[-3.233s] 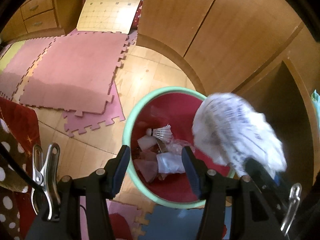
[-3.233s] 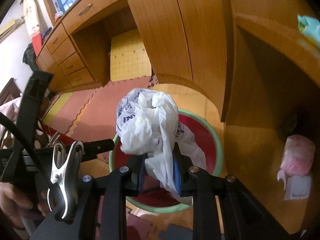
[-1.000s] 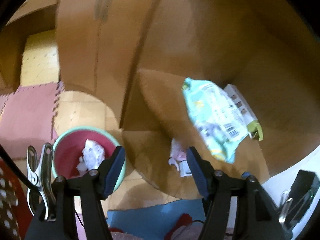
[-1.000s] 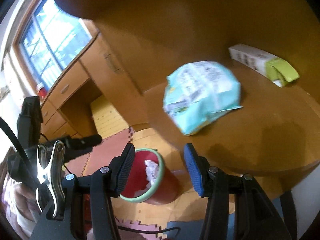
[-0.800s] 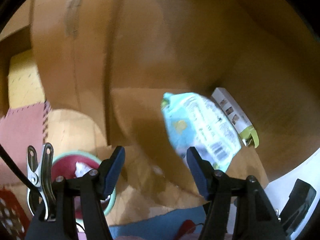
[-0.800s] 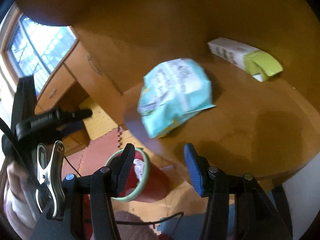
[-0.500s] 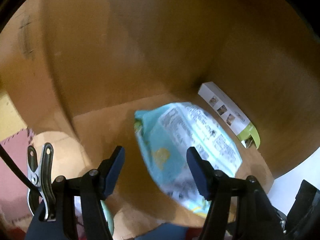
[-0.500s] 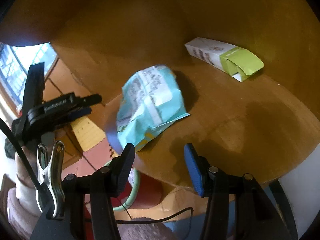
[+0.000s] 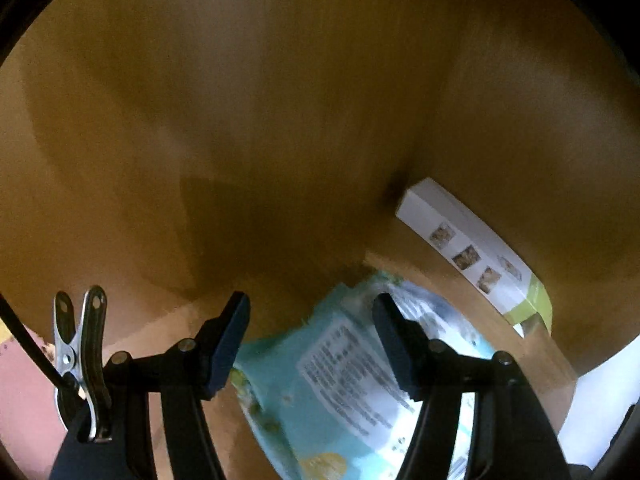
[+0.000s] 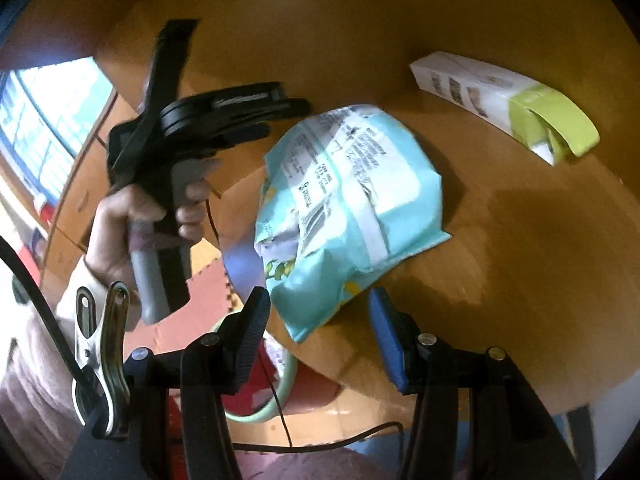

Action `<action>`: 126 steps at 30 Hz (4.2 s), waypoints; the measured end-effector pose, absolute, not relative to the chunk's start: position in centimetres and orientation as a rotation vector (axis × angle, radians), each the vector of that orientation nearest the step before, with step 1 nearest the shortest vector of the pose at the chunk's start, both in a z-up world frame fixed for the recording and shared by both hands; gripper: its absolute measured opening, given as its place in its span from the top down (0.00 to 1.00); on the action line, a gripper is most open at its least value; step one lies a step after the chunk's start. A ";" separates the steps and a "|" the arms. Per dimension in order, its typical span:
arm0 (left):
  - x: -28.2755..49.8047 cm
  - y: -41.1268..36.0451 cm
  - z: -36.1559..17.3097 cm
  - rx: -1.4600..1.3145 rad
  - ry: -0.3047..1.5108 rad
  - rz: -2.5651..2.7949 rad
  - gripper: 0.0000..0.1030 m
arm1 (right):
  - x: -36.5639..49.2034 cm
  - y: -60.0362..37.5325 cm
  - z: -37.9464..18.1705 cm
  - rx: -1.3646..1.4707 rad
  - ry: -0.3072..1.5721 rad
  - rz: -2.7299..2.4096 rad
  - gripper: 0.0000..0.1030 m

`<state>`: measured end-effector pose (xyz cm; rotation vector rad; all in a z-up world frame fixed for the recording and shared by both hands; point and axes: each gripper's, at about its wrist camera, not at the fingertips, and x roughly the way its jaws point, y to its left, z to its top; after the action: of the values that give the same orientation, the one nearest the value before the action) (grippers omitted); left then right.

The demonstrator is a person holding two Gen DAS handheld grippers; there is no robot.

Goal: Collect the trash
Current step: 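Close the right gripper on the light-blue wipes packet while the left gripper also grips it, then lift the wipes packet with both grippers and carry it over the bucket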

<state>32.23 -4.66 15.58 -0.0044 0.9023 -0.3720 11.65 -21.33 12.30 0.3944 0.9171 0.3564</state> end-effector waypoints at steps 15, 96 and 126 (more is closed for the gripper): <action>26.8 -4.9 16.4 -0.062 1.029 -0.475 0.34 | 12.8 -27.9 11.4 0.490 0.865 0.211 0.49; 3.8 7.8 17.3 -0.264 0.764 -0.100 0.37 | 8.4 -16.6 15.7 0.130 0.709 0.560 0.55; 2.8 20.9 3.9 -0.440 1.023 0.215 0.39 | 14.0 1.7 1.8 -0.082 1.050 0.759 0.54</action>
<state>2.79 20.89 3.90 -0.4395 1.0232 0.2153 13.96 1.73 1.81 -0.0823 1.0502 0.7586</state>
